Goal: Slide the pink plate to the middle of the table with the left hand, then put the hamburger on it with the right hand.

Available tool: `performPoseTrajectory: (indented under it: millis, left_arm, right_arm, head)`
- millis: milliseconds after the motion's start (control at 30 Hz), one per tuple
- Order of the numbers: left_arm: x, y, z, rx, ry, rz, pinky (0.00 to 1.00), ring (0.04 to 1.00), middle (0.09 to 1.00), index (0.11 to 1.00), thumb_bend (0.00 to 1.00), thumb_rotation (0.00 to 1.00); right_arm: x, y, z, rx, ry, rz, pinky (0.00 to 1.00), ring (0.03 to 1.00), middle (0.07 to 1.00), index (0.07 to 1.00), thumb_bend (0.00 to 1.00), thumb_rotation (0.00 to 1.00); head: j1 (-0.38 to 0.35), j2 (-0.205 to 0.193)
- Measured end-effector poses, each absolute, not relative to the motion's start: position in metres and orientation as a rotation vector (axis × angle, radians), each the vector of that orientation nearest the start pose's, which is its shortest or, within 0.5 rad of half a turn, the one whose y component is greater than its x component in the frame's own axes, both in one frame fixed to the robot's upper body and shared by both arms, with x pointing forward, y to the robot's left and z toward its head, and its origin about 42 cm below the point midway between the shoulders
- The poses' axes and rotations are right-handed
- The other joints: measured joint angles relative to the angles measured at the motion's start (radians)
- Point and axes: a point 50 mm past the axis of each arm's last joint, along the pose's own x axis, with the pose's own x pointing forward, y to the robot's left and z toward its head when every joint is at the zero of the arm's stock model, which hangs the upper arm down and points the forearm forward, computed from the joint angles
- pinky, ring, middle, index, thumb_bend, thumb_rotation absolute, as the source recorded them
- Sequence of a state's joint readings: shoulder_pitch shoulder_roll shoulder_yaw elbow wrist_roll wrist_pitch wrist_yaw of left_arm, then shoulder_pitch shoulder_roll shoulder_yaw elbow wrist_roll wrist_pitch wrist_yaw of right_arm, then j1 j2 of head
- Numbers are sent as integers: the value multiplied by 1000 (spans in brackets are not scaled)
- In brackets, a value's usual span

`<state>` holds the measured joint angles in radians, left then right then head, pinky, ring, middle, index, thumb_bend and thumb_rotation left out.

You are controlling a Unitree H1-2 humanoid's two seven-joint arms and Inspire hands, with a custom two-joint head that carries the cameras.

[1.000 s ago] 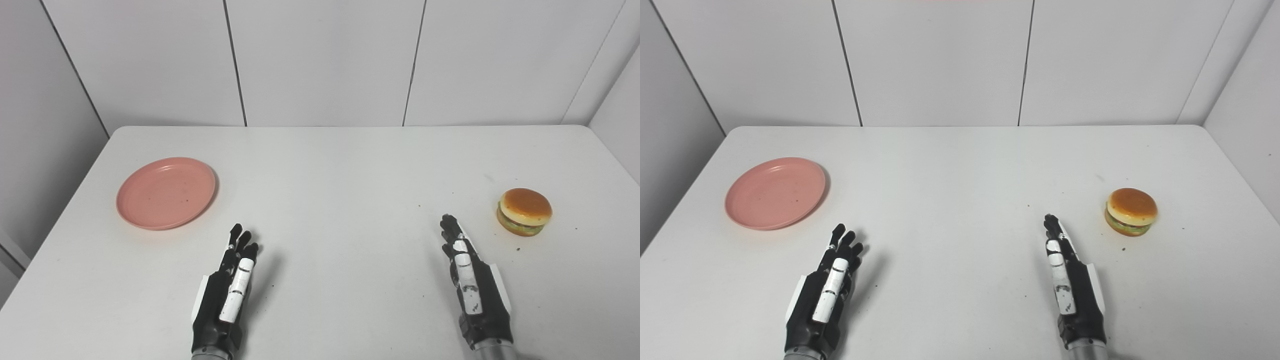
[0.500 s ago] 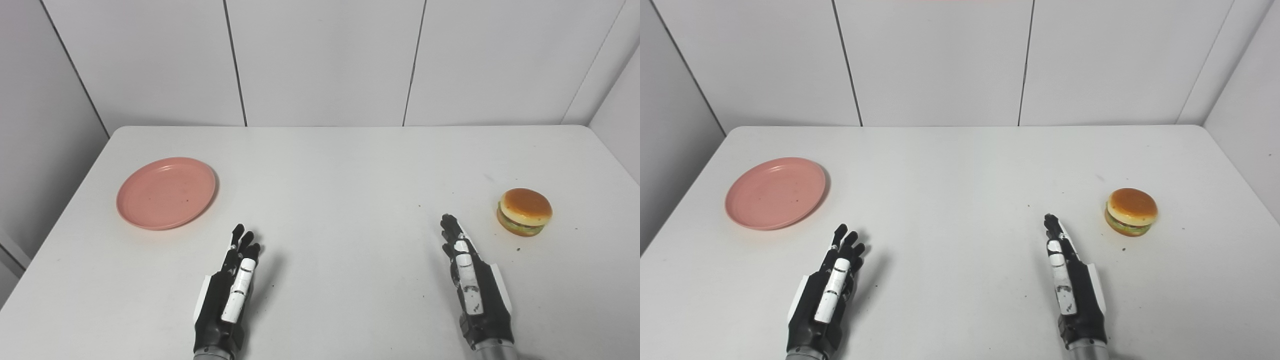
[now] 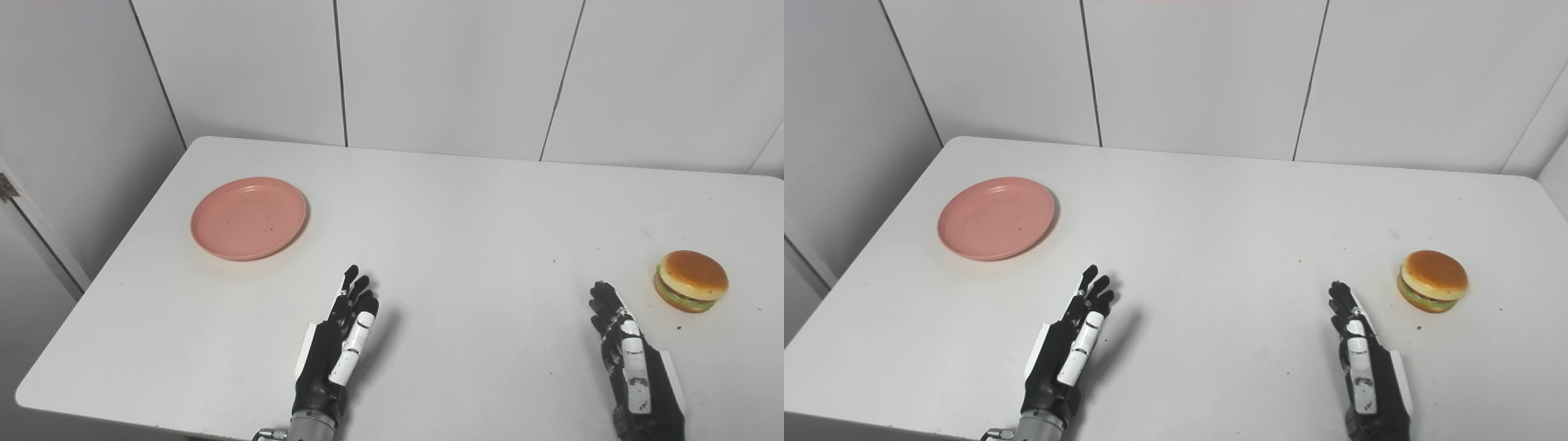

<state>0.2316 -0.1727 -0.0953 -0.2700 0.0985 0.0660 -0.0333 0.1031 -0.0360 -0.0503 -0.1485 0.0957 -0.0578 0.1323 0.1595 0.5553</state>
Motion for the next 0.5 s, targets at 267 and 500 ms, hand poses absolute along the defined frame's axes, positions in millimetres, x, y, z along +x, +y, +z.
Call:
performPoseTrajectory:
  millis: [267, 500]
  left_arm:
    - [215, 147, 114, -73, -9, -9, 943, 932, 944, 953, 597, 815]
    - [214, 146, 112, -74, -14, -10, 945, 930, 931, 949, 593, 816]
  right_arm:
    - [250, -241, 111, 37, -124, 69, 1000, 948, 931, 900, 767, 1000]
    - [251, -243, 107, 28, -137, 69, 1000, 941, 923, 893, 763, 1000]
  head:
    - [12, -31]
    - [29, -89]
